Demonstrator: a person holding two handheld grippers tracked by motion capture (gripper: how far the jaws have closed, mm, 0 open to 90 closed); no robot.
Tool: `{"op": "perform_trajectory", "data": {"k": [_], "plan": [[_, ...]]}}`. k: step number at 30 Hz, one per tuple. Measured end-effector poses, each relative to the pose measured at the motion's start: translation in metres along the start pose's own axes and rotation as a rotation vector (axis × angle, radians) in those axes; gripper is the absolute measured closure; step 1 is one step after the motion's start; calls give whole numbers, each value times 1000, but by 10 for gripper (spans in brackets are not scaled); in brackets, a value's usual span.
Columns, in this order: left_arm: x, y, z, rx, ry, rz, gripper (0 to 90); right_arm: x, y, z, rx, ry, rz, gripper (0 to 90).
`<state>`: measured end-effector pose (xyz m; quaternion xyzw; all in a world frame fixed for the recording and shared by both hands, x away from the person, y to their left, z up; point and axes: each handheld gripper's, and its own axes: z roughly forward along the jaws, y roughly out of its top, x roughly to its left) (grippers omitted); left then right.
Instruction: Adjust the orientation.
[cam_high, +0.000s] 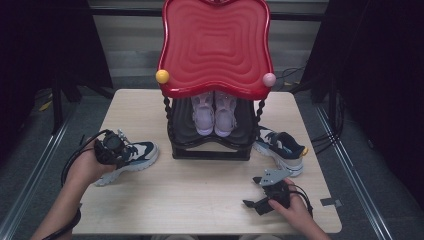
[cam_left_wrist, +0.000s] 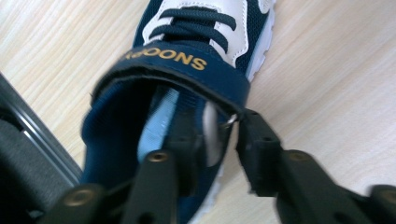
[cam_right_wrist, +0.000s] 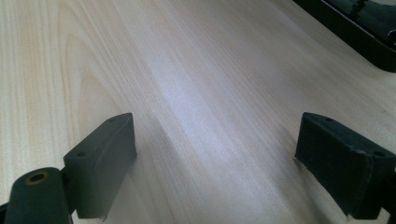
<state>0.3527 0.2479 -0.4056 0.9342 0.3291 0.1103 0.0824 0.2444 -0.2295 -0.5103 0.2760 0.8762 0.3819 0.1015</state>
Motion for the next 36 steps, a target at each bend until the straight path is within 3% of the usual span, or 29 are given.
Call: {"op": "perform_trajectory", "data": {"k": [3,10,18,19,22,30,33,36], "plan": [[-6,5,-2,-3,-15,-4,777,0,0,0,1,-1,0,113],[-24,20,-9,-28,-105,-135,790,0,0,0,1,-2,0,113],[-32,21,-2,-43,-126,-118,773,0,0,0,1,-1,0,113],[-31,21,-3,-45,-120,-101,758,0,0,0,1,-1,0,113],[-30,18,-4,-69,-111,-106,670,0,0,0,1,-2,0,113],[-23,3,-8,-56,-107,-63,490,0,0,0,0,0,0,112],[-22,-2,-7,-48,-110,-55,480,0,0,0,1,-2,0,113],[-25,-5,-6,-20,-143,-56,578,0,0,0,1,-2,0,113]]}}
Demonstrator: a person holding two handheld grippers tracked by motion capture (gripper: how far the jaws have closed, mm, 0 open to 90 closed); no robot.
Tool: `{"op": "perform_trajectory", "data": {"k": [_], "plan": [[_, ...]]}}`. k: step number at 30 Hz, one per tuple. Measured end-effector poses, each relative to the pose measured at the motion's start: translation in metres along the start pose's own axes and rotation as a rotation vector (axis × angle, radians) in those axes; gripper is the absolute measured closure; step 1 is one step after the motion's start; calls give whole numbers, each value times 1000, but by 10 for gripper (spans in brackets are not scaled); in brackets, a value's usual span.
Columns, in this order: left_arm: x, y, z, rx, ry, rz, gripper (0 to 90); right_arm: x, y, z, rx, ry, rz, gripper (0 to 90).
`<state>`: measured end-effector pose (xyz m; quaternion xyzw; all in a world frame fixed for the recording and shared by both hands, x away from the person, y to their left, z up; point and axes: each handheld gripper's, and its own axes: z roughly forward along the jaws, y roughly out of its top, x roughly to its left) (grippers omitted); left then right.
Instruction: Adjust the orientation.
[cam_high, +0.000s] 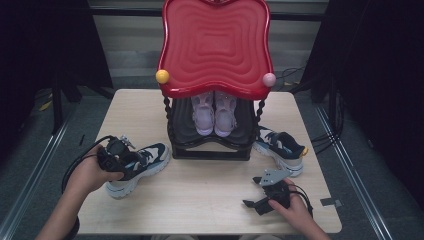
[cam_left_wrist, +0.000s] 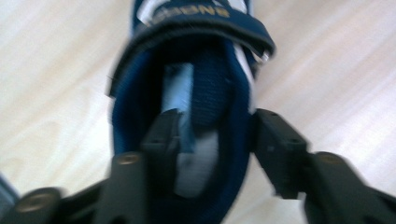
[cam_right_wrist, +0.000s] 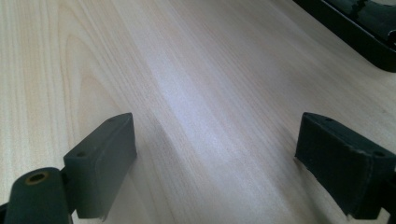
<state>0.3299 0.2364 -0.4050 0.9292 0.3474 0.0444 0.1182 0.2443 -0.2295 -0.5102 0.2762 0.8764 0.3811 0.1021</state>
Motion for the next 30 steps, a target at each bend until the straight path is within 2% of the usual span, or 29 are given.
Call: {"op": "perform_trajectory", "data": {"k": [1,4,6,9,11,13,17,18,19,21,24,25,30], "plan": [[-2,0,1,22,-9,2,622,0,0,0,-1,1,0,113],[-7,1,1,31,-5,6,683,0,0,0,-1,0,0,112],[-9,2,2,37,-12,-10,740,0,0,0,0,0,0,113],[-12,3,2,32,-12,-23,774,0,0,0,0,0,0,113],[-13,3,3,11,-4,-38,786,0,0,0,0,0,0,113],[-14,4,3,-19,22,-76,795,0,0,0,0,0,0,113],[-7,6,2,-45,68,-125,803,0,0,0,0,0,0,113],[-5,6,2,-45,76,-132,804,0,0,0,0,0,0,113],[-3,7,2,-53,78,-165,804,0,0,0,0,0,-1,112],[0,7,3,-55,80,-187,804,0,0,0,-1,1,0,112],[-3,9,6,-49,68,-196,801,0,0,0,0,0,0,113],[-4,9,6,-40,62,-178,799,0,0,0,0,0,-1,113],[-3,7,6,-53,9,-148,754,0,0,0,-1,0,-1,113]]}}
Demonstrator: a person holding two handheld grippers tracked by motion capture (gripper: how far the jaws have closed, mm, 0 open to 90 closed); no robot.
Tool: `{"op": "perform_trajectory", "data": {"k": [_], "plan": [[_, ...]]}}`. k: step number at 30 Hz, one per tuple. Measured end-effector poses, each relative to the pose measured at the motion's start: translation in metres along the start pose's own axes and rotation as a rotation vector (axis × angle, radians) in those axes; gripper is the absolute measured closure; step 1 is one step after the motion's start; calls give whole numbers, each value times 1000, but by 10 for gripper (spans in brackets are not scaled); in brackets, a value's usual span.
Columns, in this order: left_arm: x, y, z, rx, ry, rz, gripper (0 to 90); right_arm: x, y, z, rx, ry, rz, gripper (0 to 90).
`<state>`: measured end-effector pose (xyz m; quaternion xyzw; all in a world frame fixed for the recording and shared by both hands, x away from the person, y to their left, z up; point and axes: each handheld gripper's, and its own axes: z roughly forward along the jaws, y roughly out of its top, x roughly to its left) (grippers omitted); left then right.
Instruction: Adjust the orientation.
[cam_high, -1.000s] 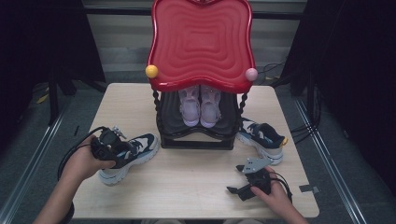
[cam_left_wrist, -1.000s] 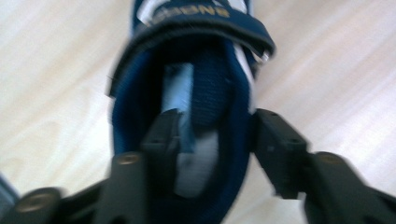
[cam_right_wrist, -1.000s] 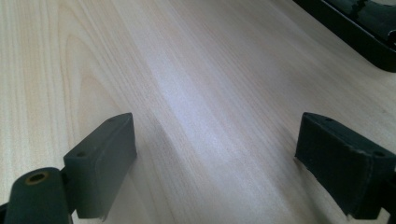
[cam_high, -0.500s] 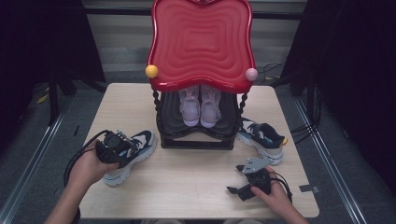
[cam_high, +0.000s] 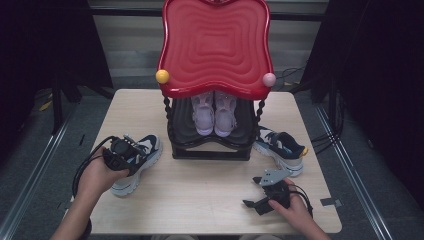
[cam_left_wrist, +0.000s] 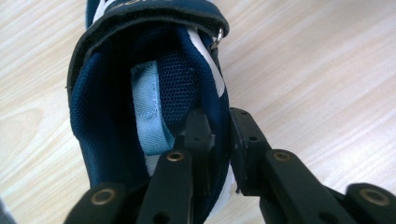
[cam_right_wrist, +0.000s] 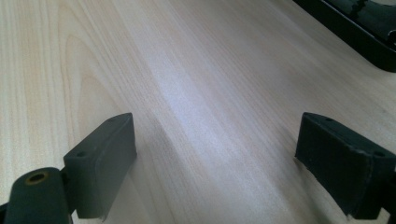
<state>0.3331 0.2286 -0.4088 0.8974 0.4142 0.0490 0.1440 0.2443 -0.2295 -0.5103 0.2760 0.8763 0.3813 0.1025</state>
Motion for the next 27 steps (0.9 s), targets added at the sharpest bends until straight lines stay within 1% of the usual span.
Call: {"op": "perform_trajectory", "data": {"k": [2,3,4,5,6,7,9,10,11,13,15,16,18,19,22,23,25,27], "plan": [[2,-2,-2,-8,-22,11,710,0,0,0,0,1,1,113],[3,-2,-4,-13,-15,27,675,0,0,0,0,0,0,112],[3,-3,-5,-16,-7,29,632,0,0,0,0,0,0,113],[4,-4,-7,-13,-5,44,620,0,0,0,0,0,1,113],[5,-5,-9,-19,-5,35,609,0,0,0,0,0,1,112],[5,-7,-10,-9,-12,41,597,0,0,0,0,0,0,113],[6,-9,-11,-2,-13,64,578,0,0,0,0,0,0,113],[5,-10,-11,6,-16,57,575,0,0,0,0,0,0,113],[4,-10,-12,31,-13,71,576,0,0,0,0,0,1,112],[2,-11,-11,46,-15,77,576,0,0,0,0,0,0,113],[-1,-10,-12,37,-53,58,577,0,0,0,0,0,1,112],[-3,-9,-13,33,-62,57,576,0,0,0,0,0,0,112],[-6,-7,-12,33,-69,70,572,0,0,0,0,1,0,113],[-8,-6,-13,45,-66,73,568,0,0,0,0,1,0,113],[-14,-3,-12,27,-94,66,574,0,0,0,0,1,1,112],[-15,-2,-11,25,-97,75,579,0,0,0,0,0,0,113],[-17,0,-10,42,-78,96,578,0,0,0,0,1,0,112],[-17,1,-10,45,-73,99,587,0,0,0,0,0,0,113]]}}
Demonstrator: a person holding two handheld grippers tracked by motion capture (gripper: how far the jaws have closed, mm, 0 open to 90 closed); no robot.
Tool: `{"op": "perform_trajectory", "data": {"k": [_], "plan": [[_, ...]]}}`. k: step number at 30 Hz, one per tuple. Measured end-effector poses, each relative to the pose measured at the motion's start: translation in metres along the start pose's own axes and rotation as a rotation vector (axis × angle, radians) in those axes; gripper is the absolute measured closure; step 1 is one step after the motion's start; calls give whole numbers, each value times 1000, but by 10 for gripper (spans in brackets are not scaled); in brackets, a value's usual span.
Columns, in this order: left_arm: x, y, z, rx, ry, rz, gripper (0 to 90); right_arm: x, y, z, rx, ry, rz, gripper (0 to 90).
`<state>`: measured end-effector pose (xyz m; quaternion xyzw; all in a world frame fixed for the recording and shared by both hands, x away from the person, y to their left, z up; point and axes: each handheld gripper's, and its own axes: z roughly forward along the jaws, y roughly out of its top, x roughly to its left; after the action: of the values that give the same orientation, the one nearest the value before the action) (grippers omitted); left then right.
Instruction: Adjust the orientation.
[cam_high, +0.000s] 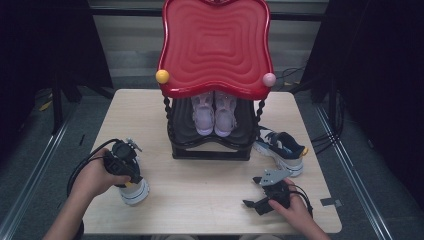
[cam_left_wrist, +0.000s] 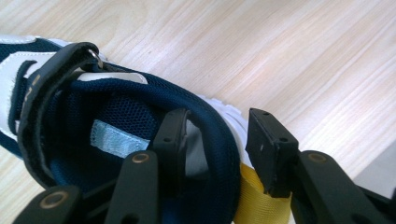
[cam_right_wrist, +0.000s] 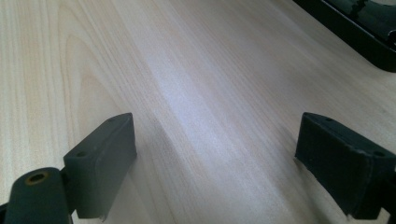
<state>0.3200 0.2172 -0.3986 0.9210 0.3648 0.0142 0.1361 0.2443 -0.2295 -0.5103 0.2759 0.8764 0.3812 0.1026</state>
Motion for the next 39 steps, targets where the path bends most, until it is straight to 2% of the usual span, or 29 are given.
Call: {"op": "perform_trajectory", "data": {"k": [2,5,9,11,13,20,24,29,34,39], "plan": [[1,0,0,1,1,9,608,0,0,0,0,0,0,112],[2,-2,0,-8,-13,-6,641,0,0,0,0,0,0,113],[0,-2,-2,-12,-12,-14,717,0,0,0,0,0,1,112],[-1,-2,-2,-28,-8,8,742,0,0,0,0,0,0,113],[-3,-1,-2,-54,-20,8,766,0,0,0,0,0,0,112],[-12,8,2,-83,-50,30,741,0,0,0,0,0,0,113],[-15,13,3,-81,-45,58,732,0,0,0,0,0,0,113],[-17,14,3,-69,-53,60,735,0,0,0,0,0,1,112],[-21,14,3,-68,-60,85,732,0,0,0,0,0,0,113],[-19,13,1,-61,-74,110,683,0,0,0,0,0,1,112]]}}
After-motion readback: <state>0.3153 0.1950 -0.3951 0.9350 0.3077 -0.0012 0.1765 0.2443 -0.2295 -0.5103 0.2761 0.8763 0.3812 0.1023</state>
